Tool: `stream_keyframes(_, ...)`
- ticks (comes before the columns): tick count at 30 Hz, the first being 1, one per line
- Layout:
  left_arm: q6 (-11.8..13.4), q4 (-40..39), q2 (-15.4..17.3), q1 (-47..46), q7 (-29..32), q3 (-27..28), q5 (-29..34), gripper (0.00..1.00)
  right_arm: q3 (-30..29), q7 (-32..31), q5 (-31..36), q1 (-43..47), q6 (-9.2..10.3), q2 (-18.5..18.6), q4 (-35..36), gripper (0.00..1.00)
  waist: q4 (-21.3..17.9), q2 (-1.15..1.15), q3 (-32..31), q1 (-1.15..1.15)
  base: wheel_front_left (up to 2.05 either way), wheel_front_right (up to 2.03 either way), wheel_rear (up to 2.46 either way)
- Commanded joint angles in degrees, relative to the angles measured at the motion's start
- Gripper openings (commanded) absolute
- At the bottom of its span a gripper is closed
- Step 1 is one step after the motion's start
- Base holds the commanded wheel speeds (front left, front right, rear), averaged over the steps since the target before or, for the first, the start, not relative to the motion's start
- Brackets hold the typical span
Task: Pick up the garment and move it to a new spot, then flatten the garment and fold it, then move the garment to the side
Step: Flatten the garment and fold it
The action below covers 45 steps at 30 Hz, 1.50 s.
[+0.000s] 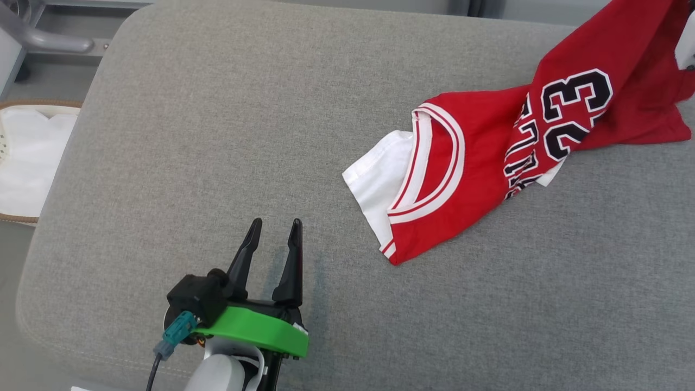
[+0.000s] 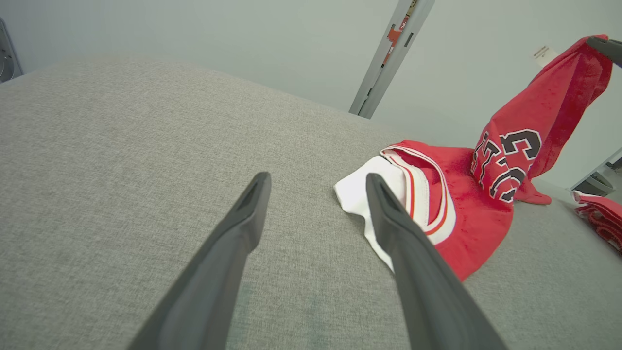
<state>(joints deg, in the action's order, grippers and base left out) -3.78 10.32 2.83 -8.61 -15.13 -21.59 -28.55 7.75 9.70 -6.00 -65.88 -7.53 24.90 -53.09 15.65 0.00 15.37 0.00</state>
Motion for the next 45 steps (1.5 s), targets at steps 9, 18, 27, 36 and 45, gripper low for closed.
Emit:
stream_keyframes(9,-0.37,0.51,0.14,-1.14,0.01,0.42,0.94,1.0,0.53,4.85,1.3,2.11,0.1,-4.0,-3.61,1.0,-2.44,0.0,-0.28,0.0,0.0,0.0,0.0)
stream_keyframes(18,-0.67,2.41,0.15,1.45,0.0,2.35,2.89,1.0,3.27,5.52,-3.73,17.69,0.1,-7.62,10.43,1.0,-8.85,0.0,-6.68,0.0,0.0,0.0,0.0)
stream_keyframes(27,-1.11,3.74,0.15,3.84,0.01,4.77,4.34,1.0,-3.8,5.54,-4.86,35.52,0.1,-12.72,21.81,1.0,-12.89,0.0,-10.33,0.0,0.0,0.0,0.0)
stream_keyframes(36,-1.35,4.74,0.15,4.94,0.01,5.49,4.84,1.0,-9.72,5.54,-1.94,48.83,0.1,-18.85,30.93,1.0,-13.46,0.0,-11.84,0.0,0.0,0.0,0.0)
stream_keyframes(45,-1.63,5.6,0.15,5.64,0.0,5.34,4.86,1.0,-12.09,5.55,-0.25,54.87,0.1,-21.65,35.14,1.0,-13.65,0.0,-12.39,0.0,0.0,0.0,0.0)
